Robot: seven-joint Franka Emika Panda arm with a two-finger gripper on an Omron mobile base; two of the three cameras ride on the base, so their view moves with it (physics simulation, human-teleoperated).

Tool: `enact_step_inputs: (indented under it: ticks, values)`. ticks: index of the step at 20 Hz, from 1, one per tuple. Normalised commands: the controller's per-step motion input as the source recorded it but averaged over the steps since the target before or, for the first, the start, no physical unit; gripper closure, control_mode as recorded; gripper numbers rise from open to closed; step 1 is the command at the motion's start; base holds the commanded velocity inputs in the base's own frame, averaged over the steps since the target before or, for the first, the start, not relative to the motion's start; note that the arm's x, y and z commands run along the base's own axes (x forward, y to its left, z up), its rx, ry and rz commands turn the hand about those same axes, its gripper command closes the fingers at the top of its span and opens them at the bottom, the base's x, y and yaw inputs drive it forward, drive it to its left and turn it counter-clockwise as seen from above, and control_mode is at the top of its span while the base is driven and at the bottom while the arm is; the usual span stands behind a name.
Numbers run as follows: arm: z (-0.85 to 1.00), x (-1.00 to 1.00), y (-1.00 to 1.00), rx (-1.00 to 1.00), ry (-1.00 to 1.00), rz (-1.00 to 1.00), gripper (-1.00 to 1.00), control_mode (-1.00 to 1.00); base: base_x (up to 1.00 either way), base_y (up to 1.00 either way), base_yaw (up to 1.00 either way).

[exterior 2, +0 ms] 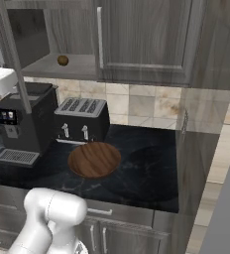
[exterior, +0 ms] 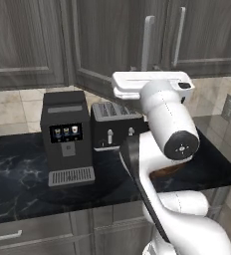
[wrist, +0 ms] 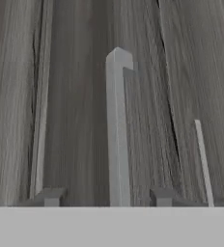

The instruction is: Open the cabinet. Pick the kiwi and banana from the cabinet and place them into the bowl. Then close the cabinet.

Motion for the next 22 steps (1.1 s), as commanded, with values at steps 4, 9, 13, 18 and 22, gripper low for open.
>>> enact_step_inputs:
  ticks: [4, 9, 13, 18, 22]
  values:
    - [0.01, -1.00, 0.00, 0.00, -0.29, 0.00, -1.00, -1.00, 0.00, 0.00, 0.00]
    - [0.17, -0.94, -0.52, 0.13, -0.16, 0.01, -1.00, -1.00, 0.00, 0.00, 0.00]
    - [0.04, -0.17, -0.79, 0.22, -0.01, 0.15, -1.00, -1.00, 0.00, 0.00, 0.00]
    - [0.00, 0.04, -0.93, 0.30, 0.05, 0.30, -1.00, -1.00, 0.00, 0.00, 0.00]
    - [-0.14, 0.00, -0.81, 0.17, 0.10, 0.44, -1.00, -1.00, 0.00, 0.00, 0.00]
